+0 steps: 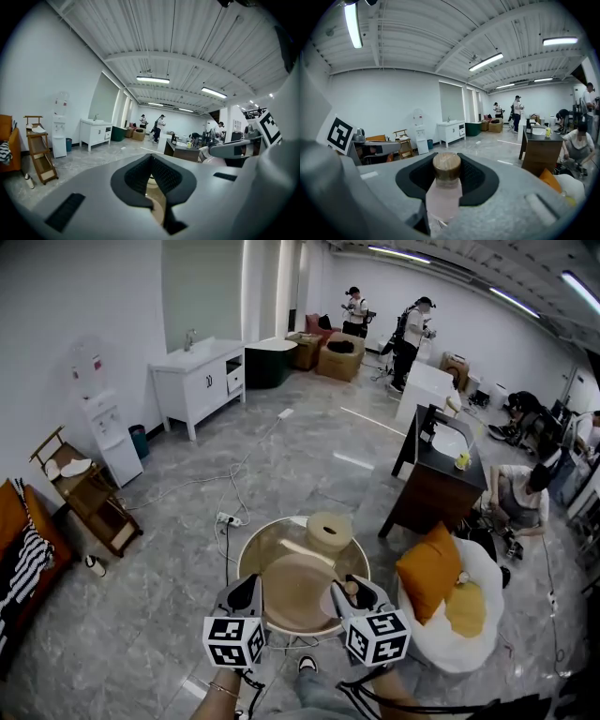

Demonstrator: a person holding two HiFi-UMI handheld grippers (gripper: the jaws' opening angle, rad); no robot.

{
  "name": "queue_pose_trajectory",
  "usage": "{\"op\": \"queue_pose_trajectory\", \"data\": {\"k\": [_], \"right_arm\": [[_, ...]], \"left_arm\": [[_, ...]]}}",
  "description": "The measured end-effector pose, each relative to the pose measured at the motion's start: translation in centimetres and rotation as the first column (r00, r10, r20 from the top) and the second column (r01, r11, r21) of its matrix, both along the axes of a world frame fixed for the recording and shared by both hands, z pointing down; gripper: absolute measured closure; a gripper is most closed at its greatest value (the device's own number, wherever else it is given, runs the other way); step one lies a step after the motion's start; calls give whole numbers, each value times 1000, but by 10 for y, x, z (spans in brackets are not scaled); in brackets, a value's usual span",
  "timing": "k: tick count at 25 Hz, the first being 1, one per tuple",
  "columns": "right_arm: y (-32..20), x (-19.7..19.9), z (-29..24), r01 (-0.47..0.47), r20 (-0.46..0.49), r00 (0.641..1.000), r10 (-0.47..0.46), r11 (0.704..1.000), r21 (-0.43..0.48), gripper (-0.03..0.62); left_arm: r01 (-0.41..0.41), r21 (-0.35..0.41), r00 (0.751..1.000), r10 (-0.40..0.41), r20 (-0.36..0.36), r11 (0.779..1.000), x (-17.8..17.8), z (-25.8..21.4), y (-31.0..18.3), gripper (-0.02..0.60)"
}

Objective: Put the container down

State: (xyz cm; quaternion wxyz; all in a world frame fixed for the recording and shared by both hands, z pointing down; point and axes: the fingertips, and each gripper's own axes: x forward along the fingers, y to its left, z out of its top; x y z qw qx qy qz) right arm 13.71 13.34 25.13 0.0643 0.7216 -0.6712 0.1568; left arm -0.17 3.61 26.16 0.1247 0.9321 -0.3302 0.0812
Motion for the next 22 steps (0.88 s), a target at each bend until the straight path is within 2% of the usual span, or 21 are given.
{"op": "queue_pose_trajectory", "data": {"k": [8,15,22], "right_arm": [[-50,51,-5,53,0,999,-53,999,-4,465],[-87,95,0,88,24,996,-88,996,-1,465],[-119,121,17,135,45,990,-134,991,-14,465]], "left_arm": [[47,3,999,-47,5,999,46,-6,-44,584],[86,5,996,-87,38,996,83,-5,-77,584],[145,-10,987,-144,76,989,98,8,-99,586]]}}
